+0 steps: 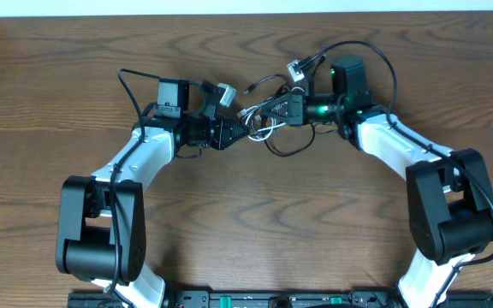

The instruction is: Untangle cables

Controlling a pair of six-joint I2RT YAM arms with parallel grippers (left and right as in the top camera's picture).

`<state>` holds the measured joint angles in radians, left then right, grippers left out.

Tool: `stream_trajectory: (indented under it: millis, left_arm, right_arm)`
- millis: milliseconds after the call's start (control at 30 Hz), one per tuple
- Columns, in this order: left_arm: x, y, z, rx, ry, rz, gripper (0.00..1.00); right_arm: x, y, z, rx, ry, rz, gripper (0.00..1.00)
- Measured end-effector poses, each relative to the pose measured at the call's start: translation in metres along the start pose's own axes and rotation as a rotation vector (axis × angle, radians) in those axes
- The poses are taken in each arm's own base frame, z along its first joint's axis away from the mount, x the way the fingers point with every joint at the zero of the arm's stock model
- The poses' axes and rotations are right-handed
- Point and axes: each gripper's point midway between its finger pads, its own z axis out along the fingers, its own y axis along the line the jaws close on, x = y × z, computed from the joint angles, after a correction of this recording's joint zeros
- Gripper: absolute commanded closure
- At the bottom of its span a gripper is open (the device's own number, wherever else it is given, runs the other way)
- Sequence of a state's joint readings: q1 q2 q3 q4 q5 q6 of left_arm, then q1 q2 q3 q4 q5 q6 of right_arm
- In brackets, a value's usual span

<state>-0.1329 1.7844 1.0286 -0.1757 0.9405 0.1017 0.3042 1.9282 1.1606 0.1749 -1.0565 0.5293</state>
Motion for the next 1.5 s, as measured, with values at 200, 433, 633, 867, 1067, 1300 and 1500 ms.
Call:
stream_trajectory:
  millis: [200, 433, 633, 867, 1067, 1300, 1500]
  left_arm:
    - [0.0, 0.0, 0.0, -0.001, 0.001, -0.013, 0.78]
    - [-0.004, -0.005, 0.0, 0.028, -0.012, -0.006, 0.69]
    - [-0.008, -0.018, -0.001, 0.108, -0.029, 0.016, 0.68]
    - [-0.008, -0.028, -0.002, 0.163, -0.029, 0.016, 0.68]
    - [-0.005, -0.03, -0.003, 0.176, -0.019, 0.002, 0.64]
    - [-0.005, -0.035, -0.004, 0.208, -0.02, 0.001, 0.55]
    - [-0.008, -0.043, -0.007, 0.26, -0.033, 0.019, 0.55]
  right_arm:
    - [0.005, 0.009, -0.004, -0.066, 0.032, -0.01, 0.99]
    - [0.008, 0.015, -0.004, -0.102, 0.053, -0.012, 0.99]
    - [0.009, 0.017, -0.005, -0.111, 0.057, -0.012, 0.99]
    - [0.01, 0.018, -0.005, -0.118, 0.062, -0.012, 0.99]
    - [0.009, 0.017, -0.008, -0.12, 0.06, -0.004, 0.99]
    - [0.009, 0.004, -0.018, -0.086, 0.051, 0.039, 0.99]
    - [0.009, 0.001, -0.019, -0.074, 0.048, 0.044, 0.99]
